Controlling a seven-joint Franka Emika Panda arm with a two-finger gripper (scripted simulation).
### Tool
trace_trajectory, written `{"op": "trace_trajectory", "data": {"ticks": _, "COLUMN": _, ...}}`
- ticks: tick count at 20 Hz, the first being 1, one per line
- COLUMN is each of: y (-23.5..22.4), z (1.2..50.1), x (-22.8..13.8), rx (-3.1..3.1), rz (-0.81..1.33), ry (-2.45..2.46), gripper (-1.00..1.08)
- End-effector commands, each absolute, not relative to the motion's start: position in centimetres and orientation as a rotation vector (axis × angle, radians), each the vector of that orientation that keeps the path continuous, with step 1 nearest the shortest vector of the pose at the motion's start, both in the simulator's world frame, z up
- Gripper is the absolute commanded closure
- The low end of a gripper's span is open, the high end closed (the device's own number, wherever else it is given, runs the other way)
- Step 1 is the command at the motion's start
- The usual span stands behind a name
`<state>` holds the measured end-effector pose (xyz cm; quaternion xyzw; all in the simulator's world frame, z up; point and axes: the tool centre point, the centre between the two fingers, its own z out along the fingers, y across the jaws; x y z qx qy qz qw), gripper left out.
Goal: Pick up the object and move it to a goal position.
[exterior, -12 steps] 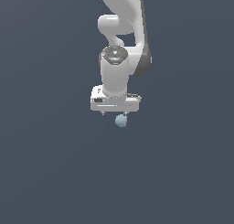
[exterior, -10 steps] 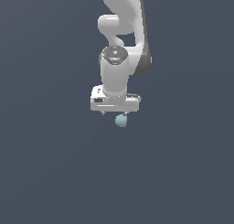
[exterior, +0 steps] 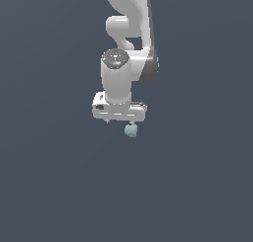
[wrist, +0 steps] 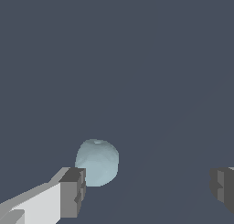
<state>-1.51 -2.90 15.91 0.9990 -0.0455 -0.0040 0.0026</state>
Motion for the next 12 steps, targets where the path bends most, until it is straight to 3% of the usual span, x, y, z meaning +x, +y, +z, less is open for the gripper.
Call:
{"op": "trace_trajectory", "data": {"ticks": 1, "y": -2.9, "z": 15.9, "x": -1.5, "rx": 3.134, "rz": -0.012, "ry": -0.141, "gripper": -0.92}}
{"op": "trace_trajectory", "data": {"ticks": 12, "y": -1.4, "z": 14.0, "x": -2.4, "rx": 3.133, "rz": -0.009, "ry": -0.192, "gripper": -0.92}}
